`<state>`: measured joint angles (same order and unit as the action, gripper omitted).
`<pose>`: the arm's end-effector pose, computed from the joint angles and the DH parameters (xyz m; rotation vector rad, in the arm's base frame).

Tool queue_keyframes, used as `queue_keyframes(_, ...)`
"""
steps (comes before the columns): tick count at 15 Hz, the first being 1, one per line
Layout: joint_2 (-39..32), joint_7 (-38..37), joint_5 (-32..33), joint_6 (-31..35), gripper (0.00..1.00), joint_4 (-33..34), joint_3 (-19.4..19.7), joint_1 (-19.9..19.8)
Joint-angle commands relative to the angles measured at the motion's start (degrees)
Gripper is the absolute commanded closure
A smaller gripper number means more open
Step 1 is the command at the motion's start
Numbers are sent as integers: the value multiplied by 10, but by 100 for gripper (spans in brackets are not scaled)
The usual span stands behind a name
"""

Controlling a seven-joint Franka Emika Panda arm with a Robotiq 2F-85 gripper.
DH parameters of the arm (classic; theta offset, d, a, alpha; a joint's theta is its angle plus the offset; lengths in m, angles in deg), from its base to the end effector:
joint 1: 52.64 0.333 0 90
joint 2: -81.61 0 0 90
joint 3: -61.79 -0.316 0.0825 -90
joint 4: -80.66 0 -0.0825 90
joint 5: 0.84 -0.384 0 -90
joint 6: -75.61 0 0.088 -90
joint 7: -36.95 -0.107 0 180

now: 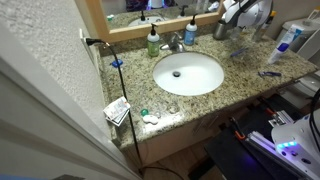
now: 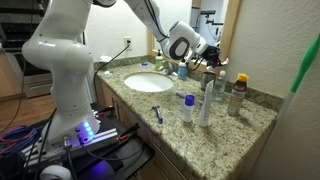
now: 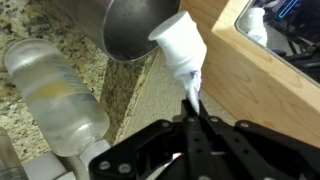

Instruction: Take the toothbrush from the cup and put it on the counter, then pick the toothpaste and put it in the cup

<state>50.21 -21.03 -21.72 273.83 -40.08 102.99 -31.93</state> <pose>0.5882 -0.2156 0.3328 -1.9410 1.8476 -1.4571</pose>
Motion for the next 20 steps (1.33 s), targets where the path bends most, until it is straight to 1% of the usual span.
queue_keyframes(1,-44,0,-21,0,99,14,49,34)
queue_keyframes(4,-52,3,-14,0,99,0,78,56)
queue_keyframes(7,-57,3,-2,0,99,0,85,62)
queue_keyframes(10,-61,0,2,0,99,2,82,65)
queue_keyframes(12,-54,-1,9,-1,99,-3,66,52)
queue_keyframes(17,-55,4,11,-3,99,-9,71,54)
queue_keyframes(18,-53,6,12,-3,71,-13,75,57)
queue_keyframes(19,-50,7,14,-3,71,-14,76,58)
queue_keyframes(20,-49,8,16,-3,66,-14,78,58)
